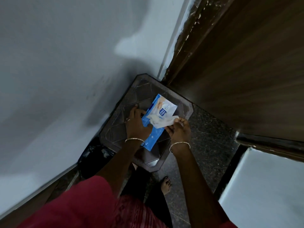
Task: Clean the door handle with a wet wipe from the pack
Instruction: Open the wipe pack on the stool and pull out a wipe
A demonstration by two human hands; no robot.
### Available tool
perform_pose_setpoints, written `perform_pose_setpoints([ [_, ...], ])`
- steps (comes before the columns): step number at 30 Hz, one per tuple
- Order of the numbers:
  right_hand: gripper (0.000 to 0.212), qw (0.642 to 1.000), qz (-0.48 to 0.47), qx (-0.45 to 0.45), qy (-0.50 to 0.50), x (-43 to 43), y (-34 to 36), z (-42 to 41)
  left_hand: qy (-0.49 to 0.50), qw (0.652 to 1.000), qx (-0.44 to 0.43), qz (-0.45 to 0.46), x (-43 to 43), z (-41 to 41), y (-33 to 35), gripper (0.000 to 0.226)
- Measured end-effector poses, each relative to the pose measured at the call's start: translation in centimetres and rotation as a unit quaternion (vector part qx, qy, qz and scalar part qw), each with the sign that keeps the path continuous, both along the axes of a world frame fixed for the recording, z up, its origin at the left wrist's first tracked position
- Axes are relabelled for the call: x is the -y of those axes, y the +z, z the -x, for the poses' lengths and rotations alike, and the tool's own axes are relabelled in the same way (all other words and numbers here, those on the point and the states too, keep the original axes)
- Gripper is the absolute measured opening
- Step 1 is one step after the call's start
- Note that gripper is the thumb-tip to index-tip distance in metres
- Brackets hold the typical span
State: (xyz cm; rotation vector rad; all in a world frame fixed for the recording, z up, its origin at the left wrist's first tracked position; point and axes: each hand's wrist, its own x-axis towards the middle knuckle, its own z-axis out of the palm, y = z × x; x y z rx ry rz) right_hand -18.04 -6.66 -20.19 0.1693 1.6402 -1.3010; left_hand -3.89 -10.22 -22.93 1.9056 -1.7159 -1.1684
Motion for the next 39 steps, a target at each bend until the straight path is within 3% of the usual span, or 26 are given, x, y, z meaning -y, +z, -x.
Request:
perform_pose_setpoints([
  [3,0.016,0.999,-0.001,0.033,-0.005,0.0,0.1,0.2,-0.052,0.998,0.027,-0.019,-0.1,0.8,0.1,0.055],
  [7,0.013,0.999,0.006,0.049,0.003,-0.2,0.2,0.6,-0.073,0.993,0.088,-0.040,0.3,1.6,-0.9,0.040],
  [19,0.020,0.998,0.043,-0.039,-0.032,-1.5,2.3,2.0,-0.074,0.976,0.192,-0.071,0.4,3.2,-1.0,0.035],
  [30,0.024,0.980,0.086,-0.170,-0.063,-1.3,3.6,3.7,-0.063,0.981,0.168,-0.078,0.2,3.2,-0.7,0.029],
  [36,0.011,0.977,0.110,-0.168,-0.070,-1.3,4.9,4.4,-0.072,0.979,0.169,-0.083,0.4,3.3,-0.4,0.029],
  [39,0.018,0.978,0.111,-0.161,-0.076,-1.1,5.6,4.4,-0.084,0.978,0.164,-0.101,0.5,3.2,-0.1,0.035],
])
